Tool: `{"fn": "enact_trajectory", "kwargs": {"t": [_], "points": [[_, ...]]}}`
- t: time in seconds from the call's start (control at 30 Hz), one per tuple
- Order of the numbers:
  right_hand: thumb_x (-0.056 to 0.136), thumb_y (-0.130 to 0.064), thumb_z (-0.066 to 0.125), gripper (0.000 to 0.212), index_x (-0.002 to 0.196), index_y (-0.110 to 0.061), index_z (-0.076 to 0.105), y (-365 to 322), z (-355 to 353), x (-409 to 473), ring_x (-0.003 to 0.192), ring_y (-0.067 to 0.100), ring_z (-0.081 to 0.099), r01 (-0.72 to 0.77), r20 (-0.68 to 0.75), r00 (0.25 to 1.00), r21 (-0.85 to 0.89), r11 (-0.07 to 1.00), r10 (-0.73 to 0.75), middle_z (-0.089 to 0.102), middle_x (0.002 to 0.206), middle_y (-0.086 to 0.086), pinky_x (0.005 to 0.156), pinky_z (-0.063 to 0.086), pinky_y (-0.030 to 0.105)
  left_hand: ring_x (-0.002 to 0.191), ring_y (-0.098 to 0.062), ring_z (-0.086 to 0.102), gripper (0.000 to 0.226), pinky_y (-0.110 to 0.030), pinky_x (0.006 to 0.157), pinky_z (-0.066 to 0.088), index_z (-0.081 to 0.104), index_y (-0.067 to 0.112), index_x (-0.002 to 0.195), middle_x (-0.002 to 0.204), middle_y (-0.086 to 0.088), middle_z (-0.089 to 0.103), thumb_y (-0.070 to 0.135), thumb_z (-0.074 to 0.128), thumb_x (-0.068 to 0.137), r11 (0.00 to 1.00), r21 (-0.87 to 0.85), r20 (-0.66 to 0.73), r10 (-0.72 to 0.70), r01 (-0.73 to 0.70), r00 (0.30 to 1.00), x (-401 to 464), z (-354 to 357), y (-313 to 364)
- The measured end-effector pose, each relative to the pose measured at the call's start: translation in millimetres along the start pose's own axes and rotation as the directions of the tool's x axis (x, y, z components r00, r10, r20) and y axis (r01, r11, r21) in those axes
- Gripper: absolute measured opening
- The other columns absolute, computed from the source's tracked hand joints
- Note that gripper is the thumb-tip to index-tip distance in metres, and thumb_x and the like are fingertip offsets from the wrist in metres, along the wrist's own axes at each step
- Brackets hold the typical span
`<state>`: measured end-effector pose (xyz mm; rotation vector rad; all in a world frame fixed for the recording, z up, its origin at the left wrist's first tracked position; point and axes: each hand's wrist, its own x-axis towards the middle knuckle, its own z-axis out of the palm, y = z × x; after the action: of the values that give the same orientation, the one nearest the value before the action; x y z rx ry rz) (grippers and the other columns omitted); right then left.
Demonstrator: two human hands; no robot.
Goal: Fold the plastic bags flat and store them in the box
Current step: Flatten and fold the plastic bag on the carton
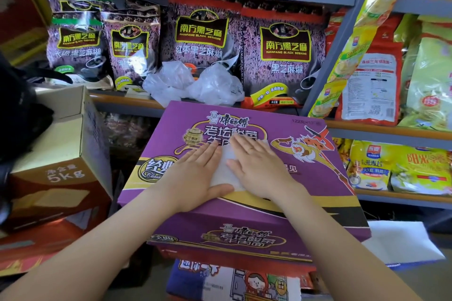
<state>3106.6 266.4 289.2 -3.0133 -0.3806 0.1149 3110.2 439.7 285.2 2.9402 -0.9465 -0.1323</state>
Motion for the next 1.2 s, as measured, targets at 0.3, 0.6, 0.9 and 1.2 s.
{"fn": "enact_trajectory", "kwargs": {"t": [0.3,0.6,0.9,1.2], "points": [[0.100,-0.038,0.014,0.056,0.150,-0.021,-0.004,35,-2,-18,0.145,0.008,-0.009,-0.095,0.051,0.994,0.044,0.995,0.093,-0.009,0.158,-0.006,0.117,-0.006,0.032,0.144,-0.019,0.002,0.081,-0.031,0.116,0.002,0.004,0.011,0.148,0.157,-0.006,-0.006,0.064,0.002,0.087,0.993,0.087,-0.006,-0.085,0.085,0.996,17,-12,23],[0.101,-0.033,0.022,0.055,0.150,-0.026,-0.002,39,-3,-23,0.143,0.012,-0.019,0.170,-0.077,0.982,-0.067,0.983,-0.175,-0.015,0.157,-0.010,0.116,-0.014,0.043,0.143,-0.012,-0.009,0.104,-0.029,0.117,-0.001,-0.007,0.017,0.147,0.156,0.000,-0.011,0.067,-0.017,0.057,0.987,0.015,0.022,-0.161,0.160,0.987,-1,-1,16],[0.093,-0.059,0.029,0.074,0.149,-0.024,-0.005,54,-6,-54,0.144,0.007,-0.011,0.285,0.109,0.953,-0.008,0.958,-0.283,-0.011,0.158,-0.008,0.118,-0.006,0.035,0.141,-0.026,0.022,0.122,-0.036,0.113,0.015,0.024,0.009,0.145,0.153,-0.011,0.019,0.092,0.001,0.060,0.988,-0.001,-0.101,-0.154,0.154,0.983,-49,10,47],[0.080,-0.015,0.062,0.055,0.130,-0.021,0.038,80,4,-165,0.144,0.018,0.017,0.261,-0.135,0.957,0.010,0.965,-0.258,0.020,0.156,0.003,0.113,0.010,0.023,0.085,-0.027,0.053,0.033,-0.034,0.064,0.051,0.049,0.013,0.103,0.097,-0.010,0.064,0.027,0.047,0.073,0.993,0.059,-0.495,0.121,-0.106,0.861,-64,38,99]]}}
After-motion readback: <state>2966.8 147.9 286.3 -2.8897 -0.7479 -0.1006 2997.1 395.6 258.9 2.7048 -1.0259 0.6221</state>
